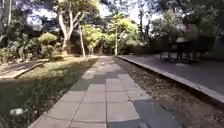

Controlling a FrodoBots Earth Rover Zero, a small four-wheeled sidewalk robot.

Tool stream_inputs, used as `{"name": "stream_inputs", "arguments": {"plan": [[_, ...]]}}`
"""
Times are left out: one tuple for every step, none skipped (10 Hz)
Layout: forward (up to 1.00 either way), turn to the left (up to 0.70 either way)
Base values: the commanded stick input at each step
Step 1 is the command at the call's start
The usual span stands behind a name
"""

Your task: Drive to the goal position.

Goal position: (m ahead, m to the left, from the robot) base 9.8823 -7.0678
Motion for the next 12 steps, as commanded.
{"name": "stream_inputs", "arguments": {"plan": [[0.5,0.0],[0.5,0.0],[0.5,0.0],[0.5,0.0],[0.5,0.0],[0.5,0.0],[0.5,0.0],[0.5,0.0],[0.5,0.0],[0.5,0.0],[0.5,0.0],[0.5,0.0]]}}
